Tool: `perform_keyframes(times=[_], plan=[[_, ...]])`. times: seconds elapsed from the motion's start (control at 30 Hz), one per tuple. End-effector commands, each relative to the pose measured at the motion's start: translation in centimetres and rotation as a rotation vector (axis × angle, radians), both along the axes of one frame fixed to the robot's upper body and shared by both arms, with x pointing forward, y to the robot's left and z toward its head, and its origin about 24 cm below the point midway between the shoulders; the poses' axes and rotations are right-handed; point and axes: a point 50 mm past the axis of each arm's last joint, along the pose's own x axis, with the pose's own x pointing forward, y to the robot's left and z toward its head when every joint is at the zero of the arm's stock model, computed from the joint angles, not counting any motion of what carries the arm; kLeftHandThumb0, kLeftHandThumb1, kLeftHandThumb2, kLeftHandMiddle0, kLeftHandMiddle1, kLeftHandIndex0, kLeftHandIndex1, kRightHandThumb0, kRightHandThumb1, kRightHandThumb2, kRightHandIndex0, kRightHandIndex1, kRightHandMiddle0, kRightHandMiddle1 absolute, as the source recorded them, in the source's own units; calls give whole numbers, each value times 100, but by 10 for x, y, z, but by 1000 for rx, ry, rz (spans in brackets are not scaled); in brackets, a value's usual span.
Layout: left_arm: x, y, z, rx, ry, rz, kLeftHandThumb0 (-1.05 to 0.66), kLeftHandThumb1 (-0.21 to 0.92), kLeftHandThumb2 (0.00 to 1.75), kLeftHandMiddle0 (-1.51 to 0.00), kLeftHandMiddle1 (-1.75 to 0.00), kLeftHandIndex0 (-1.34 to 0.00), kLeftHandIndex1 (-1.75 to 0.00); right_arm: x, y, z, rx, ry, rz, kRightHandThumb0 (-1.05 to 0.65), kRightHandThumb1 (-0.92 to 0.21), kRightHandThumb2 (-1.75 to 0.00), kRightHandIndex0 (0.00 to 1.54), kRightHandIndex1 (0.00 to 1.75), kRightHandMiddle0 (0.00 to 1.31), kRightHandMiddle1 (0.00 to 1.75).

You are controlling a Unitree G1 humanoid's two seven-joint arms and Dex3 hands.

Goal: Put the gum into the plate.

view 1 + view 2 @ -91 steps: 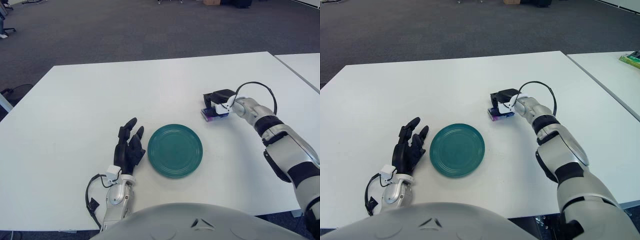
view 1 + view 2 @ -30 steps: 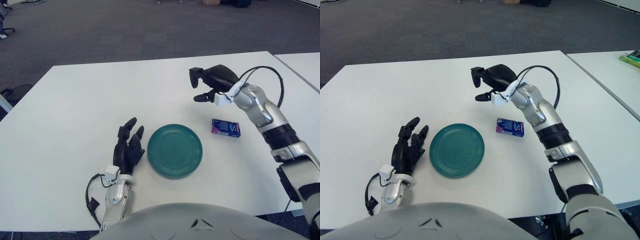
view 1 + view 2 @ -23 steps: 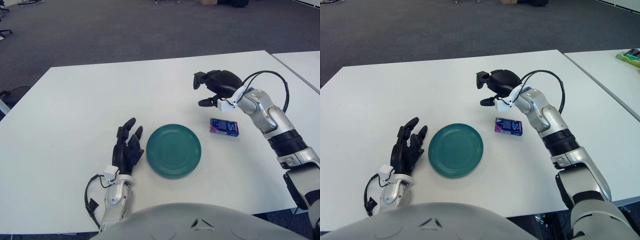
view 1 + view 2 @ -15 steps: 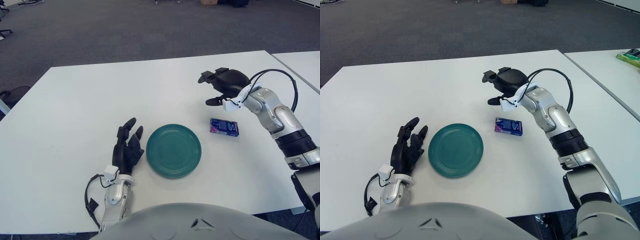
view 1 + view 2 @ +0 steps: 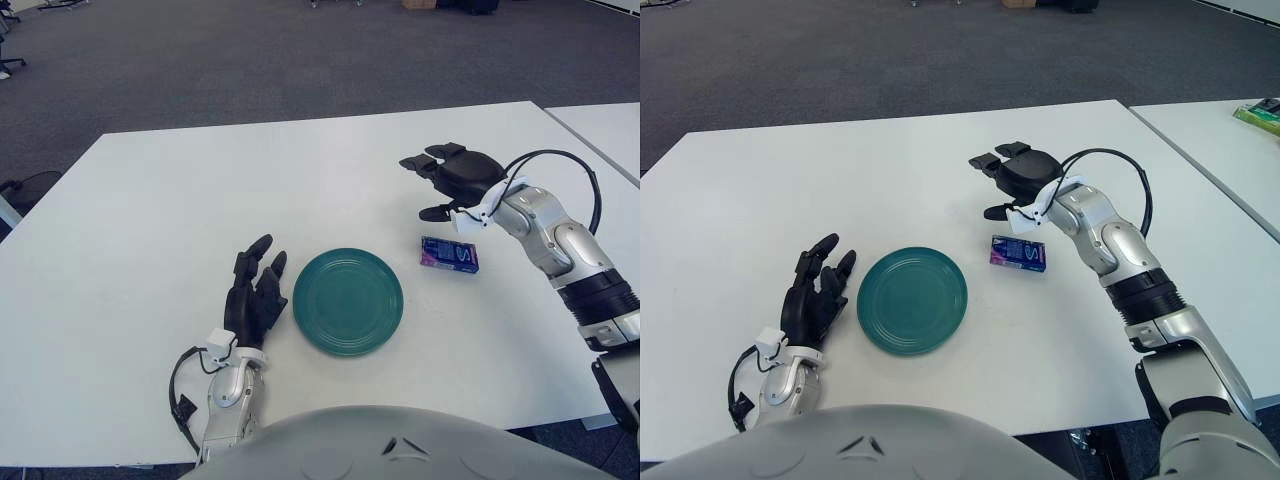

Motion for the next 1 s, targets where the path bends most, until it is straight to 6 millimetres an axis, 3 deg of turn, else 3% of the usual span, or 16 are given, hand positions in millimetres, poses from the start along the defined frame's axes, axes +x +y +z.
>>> perform_keyframes(times=[0.0,0.37,0.97], plan=[[-2,2,-7,-10,45,-2,-78,92,81,-54,-3,-10,-87,-3,-9,6,-10,-2,-27,-105,-92,-87,7,0,0,9],[-2,3,-9,-13,44,-9,-78,92,82,-54,-3,-9,-86,-17,-20,-2,-52,68,-100,-105,-92,-87,5,0,0,6],[-3,5,-9,4,44,-25,-78,92,83,-55,-4,-8,-85,-37,-20,-24,-6,91,-140,-105,-92,-89,9,1,0,6]])
